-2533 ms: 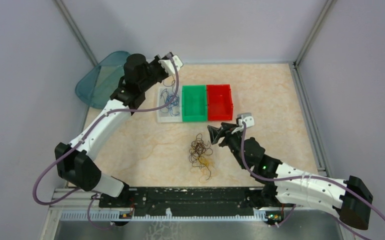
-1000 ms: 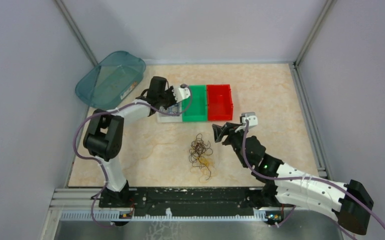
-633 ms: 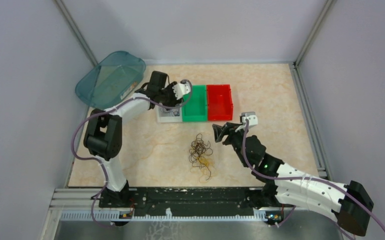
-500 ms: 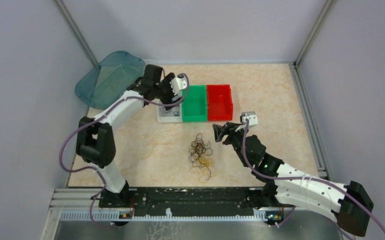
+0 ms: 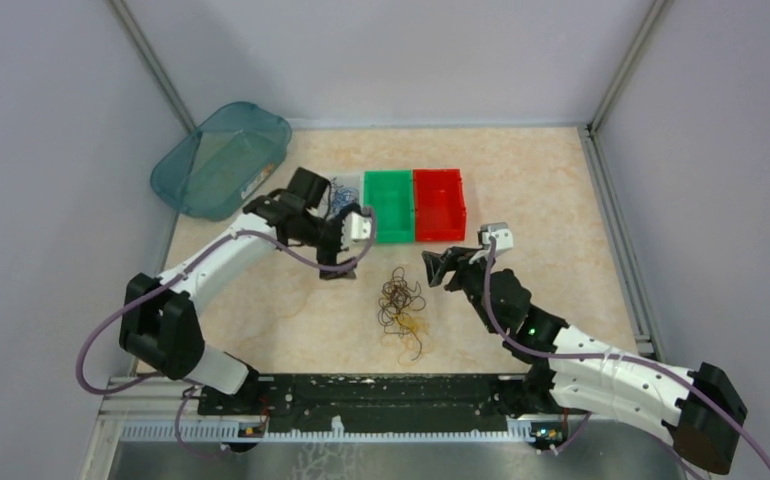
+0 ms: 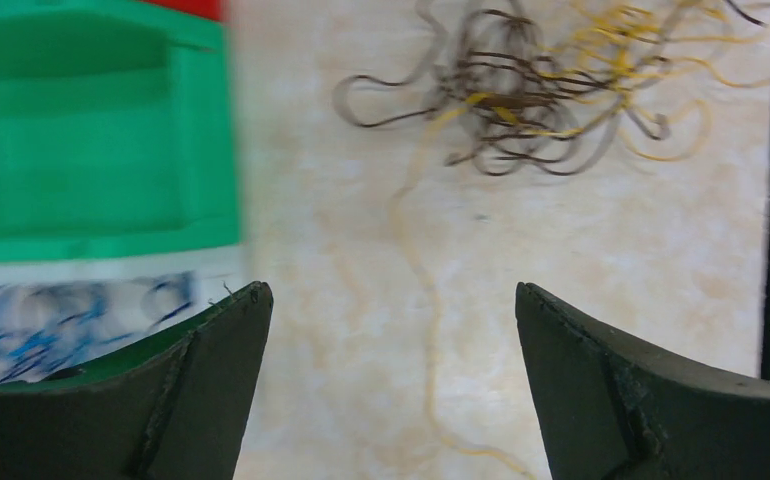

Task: Untangle the cables

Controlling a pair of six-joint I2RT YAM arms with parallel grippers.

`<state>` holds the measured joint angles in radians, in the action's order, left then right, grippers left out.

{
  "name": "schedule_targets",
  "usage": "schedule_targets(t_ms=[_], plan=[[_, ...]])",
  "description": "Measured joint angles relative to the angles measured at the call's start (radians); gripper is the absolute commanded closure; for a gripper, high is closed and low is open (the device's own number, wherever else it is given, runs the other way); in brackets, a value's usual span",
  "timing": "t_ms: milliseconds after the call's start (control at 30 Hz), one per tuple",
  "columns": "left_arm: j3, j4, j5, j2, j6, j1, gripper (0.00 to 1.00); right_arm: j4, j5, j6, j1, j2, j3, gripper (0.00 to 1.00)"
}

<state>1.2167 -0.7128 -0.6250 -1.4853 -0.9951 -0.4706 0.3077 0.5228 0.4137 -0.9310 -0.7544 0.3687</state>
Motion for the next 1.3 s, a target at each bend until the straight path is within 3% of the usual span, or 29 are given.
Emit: schedule_targets(t_ms=[200,367,500,567,700,800,1067,1300], plan=[[-0.112,0.003,0.0,-0.079,-0.031,-0.148,0.13,-0.023,-0.011,0.008,0.005,0.011,0.0,0.3],[-0.112,0.098,0.033,-0.15,-0.032,-0.161,0.19,-0.034,-0.018,0.011,0.005,0.031,0.0,0.3],[-0.111,0.157,0.049,-0.165,-0.052,-0.171,0.31,-0.037,-0.032,0.018,0.006,0.034,0.0,0.31],[-0.107,0.179,0.05,-0.174,-0.063,-0.183,0.4,-0.04,-0.043,0.018,0.006,0.034,0.0,0.31],[-0.097,0.196,0.048,-0.195,-0.075,-0.194,0.8,-0.048,-0.062,0.024,0.006,0.034,0.0,0.31],[-0.09,0.197,0.048,-0.198,-0.078,-0.198,1.0,-0.051,-0.073,0.033,0.007,0.035,0.0,0.31],[-0.038,0.129,0.084,-0.09,-0.066,-0.206,1.0,0.006,-0.182,0.064,0.041,0.045,-0.034,0.25],[0.08,0.031,0.076,0.078,-0.007,-0.252,1.0,0.143,-0.365,0.058,0.056,-0.06,-0.031,0.23]])
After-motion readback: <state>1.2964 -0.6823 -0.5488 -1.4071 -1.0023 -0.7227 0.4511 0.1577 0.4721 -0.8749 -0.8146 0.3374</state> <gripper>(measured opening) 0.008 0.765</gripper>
